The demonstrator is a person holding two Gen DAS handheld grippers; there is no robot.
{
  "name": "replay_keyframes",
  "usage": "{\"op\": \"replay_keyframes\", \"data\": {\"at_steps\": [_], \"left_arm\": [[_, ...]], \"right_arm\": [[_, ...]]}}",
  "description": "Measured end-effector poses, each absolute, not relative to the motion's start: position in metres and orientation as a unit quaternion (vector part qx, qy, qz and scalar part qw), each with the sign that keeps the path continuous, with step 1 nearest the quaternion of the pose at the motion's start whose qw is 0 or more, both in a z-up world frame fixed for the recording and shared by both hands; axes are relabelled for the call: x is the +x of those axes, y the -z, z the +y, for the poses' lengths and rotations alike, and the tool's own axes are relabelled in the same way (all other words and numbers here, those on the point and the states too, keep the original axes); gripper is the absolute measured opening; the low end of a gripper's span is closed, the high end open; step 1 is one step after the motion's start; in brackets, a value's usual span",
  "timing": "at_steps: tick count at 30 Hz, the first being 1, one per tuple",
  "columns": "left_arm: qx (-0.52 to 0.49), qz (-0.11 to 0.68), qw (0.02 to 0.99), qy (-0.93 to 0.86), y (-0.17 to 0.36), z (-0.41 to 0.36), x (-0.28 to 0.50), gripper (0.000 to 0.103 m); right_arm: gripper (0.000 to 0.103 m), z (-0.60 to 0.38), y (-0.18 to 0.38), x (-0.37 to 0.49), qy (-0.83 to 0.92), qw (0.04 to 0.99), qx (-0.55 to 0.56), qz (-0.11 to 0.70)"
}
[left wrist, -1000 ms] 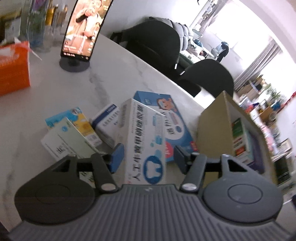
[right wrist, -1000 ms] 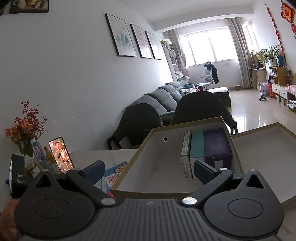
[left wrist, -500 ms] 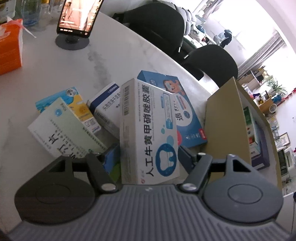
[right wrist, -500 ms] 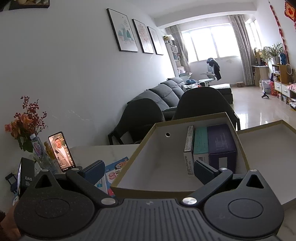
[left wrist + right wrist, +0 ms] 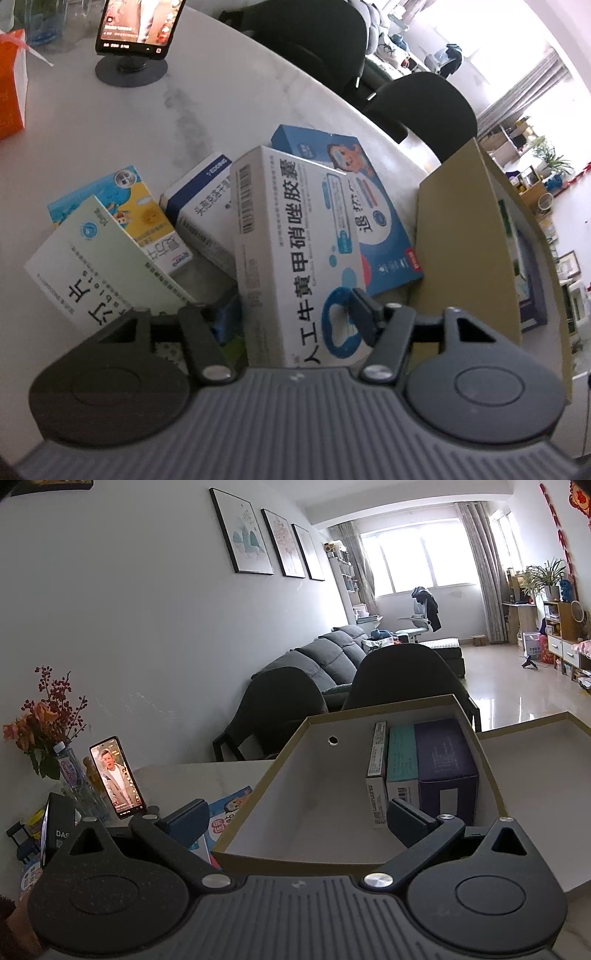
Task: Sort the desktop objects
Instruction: 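Close the left gripper around the white tooth-print box, then lift the white box with the left gripper and carry it over the beige box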
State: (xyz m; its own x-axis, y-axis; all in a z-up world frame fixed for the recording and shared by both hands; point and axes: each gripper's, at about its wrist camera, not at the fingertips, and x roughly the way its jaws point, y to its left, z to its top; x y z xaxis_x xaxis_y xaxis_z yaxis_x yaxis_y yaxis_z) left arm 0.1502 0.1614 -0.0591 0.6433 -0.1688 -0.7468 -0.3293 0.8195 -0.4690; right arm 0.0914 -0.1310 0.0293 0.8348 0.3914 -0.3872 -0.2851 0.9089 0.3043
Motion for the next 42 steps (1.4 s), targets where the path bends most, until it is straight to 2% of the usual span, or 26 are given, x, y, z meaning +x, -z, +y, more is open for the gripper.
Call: {"op": "replay_keyframes", "data": {"at_steps": [7,10,21,25,29,31,41,42], "left_arm": [[-0.304,0.395,0.866,-0.043,0.043,0.165,0.142,0.035],[-0.3,0.389,0.871,-0.035,0.034,0.163,0.142,0.031],[-0.243,0.385,0.89,-0.036,0.02,0.132,0.158,0.041],[-0.225,0.388,0.893,-0.046,0.023,0.123,0.166,0.052],[-0.22,0.389,0.893,-0.052,0.032,0.119,0.171,0.051],[-0.226,0.394,0.889,-0.052,0.038,0.121,0.172,0.043],[-0.243,0.385,0.888,-0.065,0.04,0.132,0.164,0.041],[-0.246,0.383,0.888,-0.065,0.038,0.133,0.163,0.036]], "right_arm": [[0.102,-0.124,-0.029,0.094,-0.185,0.949,0.115,0.226],[0.102,-0.122,-0.031,0.093,-0.188,0.949,0.115,0.225],[0.102,-0.125,-0.033,0.091,-0.185,0.95,0.117,0.225],[0.102,-0.129,-0.031,0.092,-0.18,0.949,0.121,0.227],[0.102,-0.131,-0.029,0.094,-0.178,0.949,0.122,0.229],[0.102,-0.132,-0.028,0.094,-0.176,0.949,0.122,0.23],[0.102,-0.13,-0.028,0.095,-0.176,0.949,0.123,0.231],[0.102,-0.13,-0.028,0.095,-0.177,0.949,0.122,0.231]]}}
